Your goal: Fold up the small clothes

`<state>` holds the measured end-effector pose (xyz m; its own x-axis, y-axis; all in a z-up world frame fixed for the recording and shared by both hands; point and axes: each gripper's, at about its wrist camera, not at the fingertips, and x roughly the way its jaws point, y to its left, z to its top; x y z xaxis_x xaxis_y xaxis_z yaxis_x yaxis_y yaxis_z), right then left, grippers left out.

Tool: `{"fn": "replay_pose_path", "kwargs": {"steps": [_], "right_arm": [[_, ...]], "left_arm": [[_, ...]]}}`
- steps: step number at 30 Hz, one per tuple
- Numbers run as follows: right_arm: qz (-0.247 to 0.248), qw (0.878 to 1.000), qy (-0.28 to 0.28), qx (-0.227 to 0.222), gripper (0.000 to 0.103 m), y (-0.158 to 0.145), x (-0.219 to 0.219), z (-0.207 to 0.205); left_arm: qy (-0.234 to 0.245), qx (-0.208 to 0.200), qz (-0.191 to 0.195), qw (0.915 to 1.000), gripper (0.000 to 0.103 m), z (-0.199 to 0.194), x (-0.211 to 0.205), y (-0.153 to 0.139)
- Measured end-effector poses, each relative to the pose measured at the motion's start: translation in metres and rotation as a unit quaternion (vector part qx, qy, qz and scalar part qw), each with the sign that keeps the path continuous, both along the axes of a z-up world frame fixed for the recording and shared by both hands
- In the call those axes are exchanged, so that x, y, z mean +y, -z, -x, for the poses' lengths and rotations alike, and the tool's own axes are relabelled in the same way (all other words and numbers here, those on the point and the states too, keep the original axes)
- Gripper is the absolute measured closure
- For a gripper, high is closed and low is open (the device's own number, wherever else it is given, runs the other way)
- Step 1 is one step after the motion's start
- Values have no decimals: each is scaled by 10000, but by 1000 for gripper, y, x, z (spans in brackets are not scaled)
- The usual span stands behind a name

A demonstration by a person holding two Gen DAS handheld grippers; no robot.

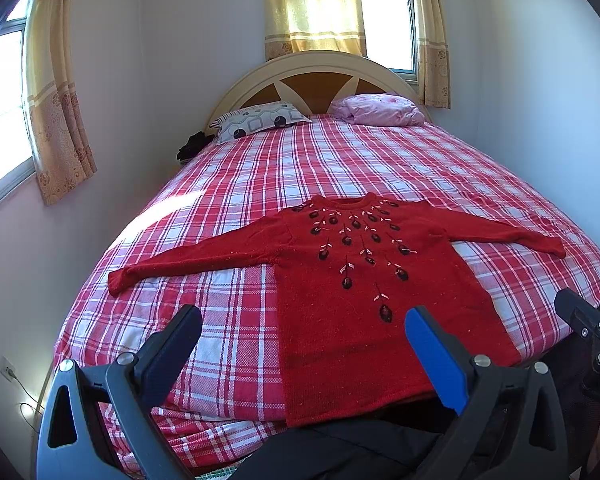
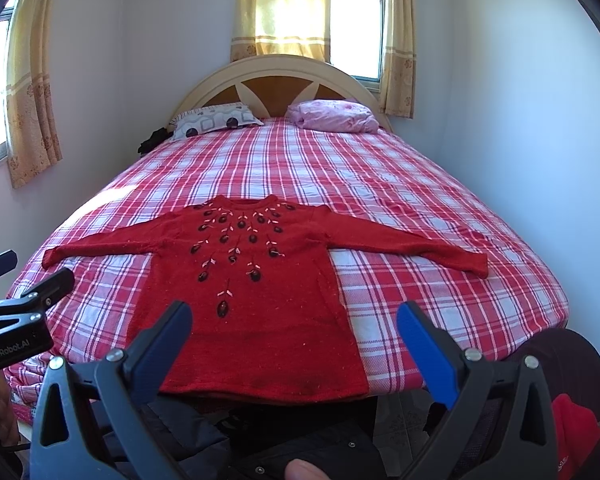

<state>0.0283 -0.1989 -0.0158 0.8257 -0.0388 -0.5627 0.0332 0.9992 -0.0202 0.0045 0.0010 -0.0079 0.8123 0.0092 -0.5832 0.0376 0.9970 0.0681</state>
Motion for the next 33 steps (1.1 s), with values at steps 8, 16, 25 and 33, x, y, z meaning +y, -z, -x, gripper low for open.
{"fn": "replay_pose_path", "kwargs": {"steps": [8,16,25,33], "right_arm": [[8,10000,8,11,0,1,0,0],[-1,10000,-22,22,0,2,0,-1],[-449,9976,-502,126,0,21,-4,-15],[-1003,9932,-428,399,0,52,-32,-46]], "left_arm": [[5,-5,0,10000,1,-1,0,2],[19,50,-13,10000,1,-5,-2,7],[33,173,-51,9998,1,-20,-5,24],[-14,424,-143,9990,1,-62,-2,62]]}}
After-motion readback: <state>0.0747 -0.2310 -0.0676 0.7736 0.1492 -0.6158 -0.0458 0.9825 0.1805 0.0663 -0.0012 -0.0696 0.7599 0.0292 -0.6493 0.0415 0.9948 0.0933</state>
